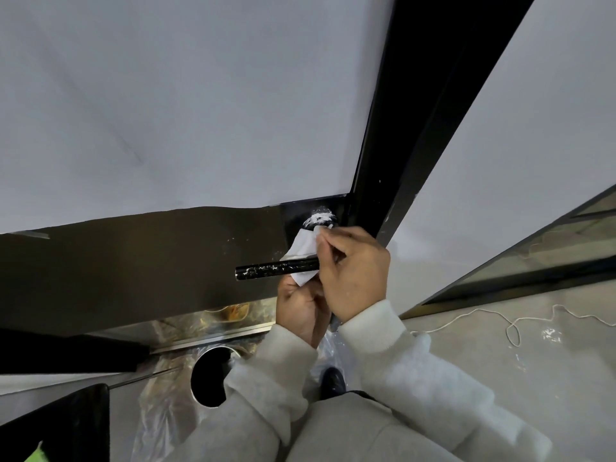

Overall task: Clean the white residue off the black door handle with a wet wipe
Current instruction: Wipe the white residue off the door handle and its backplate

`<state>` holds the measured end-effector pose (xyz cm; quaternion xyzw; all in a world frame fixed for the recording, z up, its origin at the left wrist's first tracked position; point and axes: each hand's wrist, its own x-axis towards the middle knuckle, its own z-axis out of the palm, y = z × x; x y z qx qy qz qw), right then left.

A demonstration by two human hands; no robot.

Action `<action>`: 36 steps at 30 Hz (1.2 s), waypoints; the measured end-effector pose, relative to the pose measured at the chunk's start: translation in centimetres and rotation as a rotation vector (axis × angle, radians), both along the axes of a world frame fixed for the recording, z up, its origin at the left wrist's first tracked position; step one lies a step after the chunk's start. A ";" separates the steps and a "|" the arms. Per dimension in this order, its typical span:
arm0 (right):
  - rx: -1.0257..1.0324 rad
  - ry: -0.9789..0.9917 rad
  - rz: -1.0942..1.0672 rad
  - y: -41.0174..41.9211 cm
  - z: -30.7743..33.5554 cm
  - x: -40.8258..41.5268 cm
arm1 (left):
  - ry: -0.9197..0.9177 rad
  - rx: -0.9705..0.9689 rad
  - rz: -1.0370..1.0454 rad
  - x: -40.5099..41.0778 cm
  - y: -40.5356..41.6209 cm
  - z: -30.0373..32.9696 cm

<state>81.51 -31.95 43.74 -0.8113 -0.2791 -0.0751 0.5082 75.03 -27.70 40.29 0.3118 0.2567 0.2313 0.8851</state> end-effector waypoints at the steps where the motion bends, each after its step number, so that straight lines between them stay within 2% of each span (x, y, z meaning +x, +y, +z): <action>1: -0.030 -0.020 0.005 0.3 0.0 -0.1 | -0.014 -0.007 0.000 0.0 -0.1 -0.2; 4: -0.172 -0.074 0.065 0.6 0.0 -0.5 | -0.038 -0.113 0.039 -0.2 -0.2 0.3; 6: -0.270 -0.154 0.093 0.3 0.1 -0.6 | 0.081 -0.146 0.025 -0.2 -0.4 0.0; 7: -0.296 -0.208 0.107 0.2 0.2 -0.6 | 0.104 -0.102 0.054 -0.3 -0.4 0.6; 9: -0.313 -0.304 0.158 -0.3 0.2 -1.0 | 0.107 -0.080 0.107 -0.4 -0.3 0.1; 10: -0.307 -0.339 0.187 -0.6 0.0 -1.1 | 0.039 -0.109 0.100 -0.5 -0.2 0.5; 12: -0.240 -0.347 0.224 -1.4 -0.6 -1.1 | 0.009 -0.108 0.136 -0.8 0.1 1.1; 16: 0.078 -0.063 0.166 -2.8 -1.0 -1.0 | -0.067 -0.211 0.137 -1.0 1.5 0.5; 19: 0.235 0.133 0.037 -2.3 -1.1 -1.2 | -0.016 -0.192 0.113 -0.8 1.4 0.4; 22: 0.287 0.295 -0.106 -1.3 -1.2 -1.3 | 0.012 -0.223 0.138 -0.9 1.3 0.2; 24: 0.212 0.317 -0.179 -0.6 -1.1 -1.7 | 0.025 -0.219 0.087 -1.0 1.4 0.4; 26: 0.223 0.449 -0.223 0.3 -0.8 -2.1 | 0.044 -0.189 0.013 -1.0 1.7 0.8; 28: 0.332 0.692 -0.271 1.2 -0.3 -2.0 | 0.048 -0.184 -0.011 -0.8 1.8 1.3; 32: 0.622 1.059 -0.361 3.1 0.6 -1.5 | 0.057 -0.189 -0.025 -1.1 2.0 1.8; 36: 0.794 1.184 -0.440 4.0 1.1 -1.8 | -0.015 -0.204 -0.014 -2.3 2.4 1.5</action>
